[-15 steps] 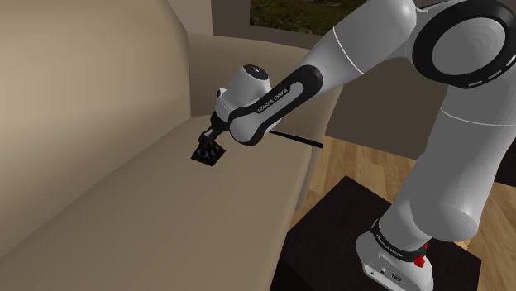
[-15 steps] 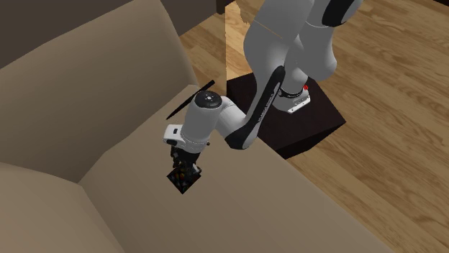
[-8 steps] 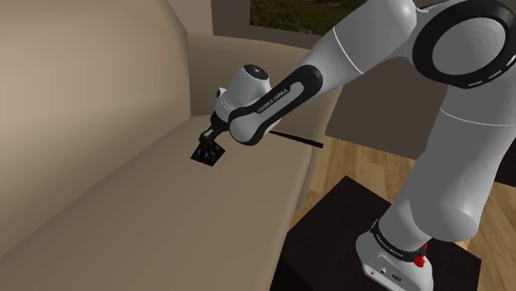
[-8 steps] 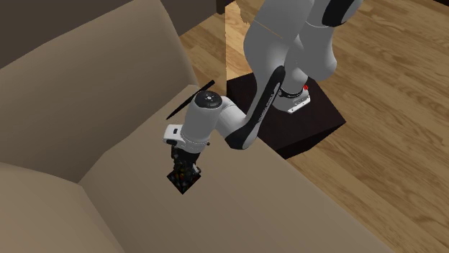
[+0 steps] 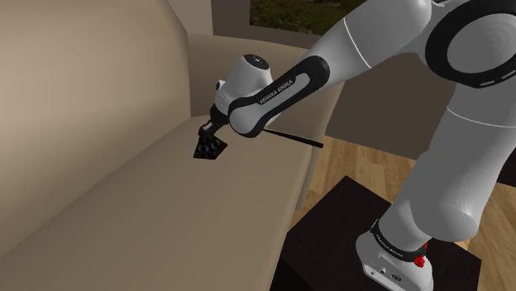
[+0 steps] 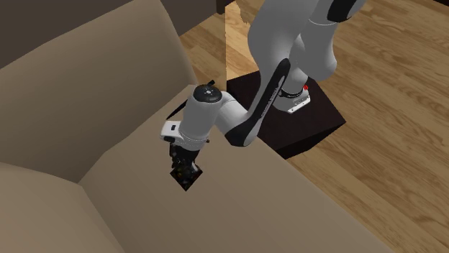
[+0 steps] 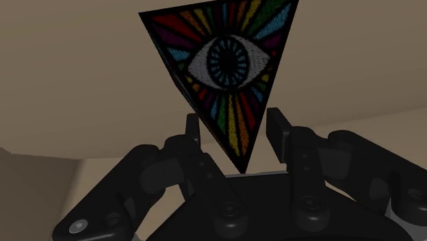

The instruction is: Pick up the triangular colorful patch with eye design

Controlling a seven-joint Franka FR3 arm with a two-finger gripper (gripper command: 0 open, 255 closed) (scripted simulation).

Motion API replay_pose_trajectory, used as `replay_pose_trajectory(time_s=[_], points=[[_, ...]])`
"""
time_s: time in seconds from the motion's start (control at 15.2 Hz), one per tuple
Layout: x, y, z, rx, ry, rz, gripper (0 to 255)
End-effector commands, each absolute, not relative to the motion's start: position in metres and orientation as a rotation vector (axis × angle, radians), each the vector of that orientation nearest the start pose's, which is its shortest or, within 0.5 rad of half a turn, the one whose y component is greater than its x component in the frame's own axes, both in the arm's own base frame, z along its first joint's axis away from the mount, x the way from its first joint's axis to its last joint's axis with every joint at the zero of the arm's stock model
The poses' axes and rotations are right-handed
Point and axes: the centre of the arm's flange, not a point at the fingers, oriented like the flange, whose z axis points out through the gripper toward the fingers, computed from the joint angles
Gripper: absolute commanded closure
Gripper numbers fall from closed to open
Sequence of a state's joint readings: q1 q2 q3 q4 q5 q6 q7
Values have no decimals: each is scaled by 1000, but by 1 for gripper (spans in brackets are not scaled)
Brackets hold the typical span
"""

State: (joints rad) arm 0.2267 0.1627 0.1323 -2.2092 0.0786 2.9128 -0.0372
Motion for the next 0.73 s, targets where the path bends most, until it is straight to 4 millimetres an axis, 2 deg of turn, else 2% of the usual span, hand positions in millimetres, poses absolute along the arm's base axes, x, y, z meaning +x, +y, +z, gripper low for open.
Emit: replay_pose_trajectory(time_s=[0.0,0.53,0.66], points=[[554,200,377,-2859,-457,-779,255],[554,200,420,-2859,-457,-779,255],[554,200,420,-2859,-457,-779,255]])
